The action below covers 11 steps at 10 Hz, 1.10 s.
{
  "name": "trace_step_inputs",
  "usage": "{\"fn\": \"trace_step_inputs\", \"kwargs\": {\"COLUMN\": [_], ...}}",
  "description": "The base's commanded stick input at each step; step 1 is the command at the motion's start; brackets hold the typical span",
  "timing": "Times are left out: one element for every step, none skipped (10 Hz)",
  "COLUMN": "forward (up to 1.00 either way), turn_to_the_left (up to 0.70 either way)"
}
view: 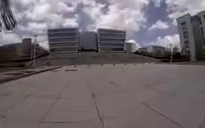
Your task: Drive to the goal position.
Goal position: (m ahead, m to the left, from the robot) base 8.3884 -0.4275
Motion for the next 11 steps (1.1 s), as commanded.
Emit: {"fn": "trace_step_inputs", "kwargs": {"forward": [0.70,0.70,0.70,0.70,0.70,0.70,0.70,0.70,0.70,0.70,0.70], "turn_to_the_left": [0.00,0.00,0.00,0.00,0.00,0.00,0.00,0.00,0.00,-0.04,-0.09]}}
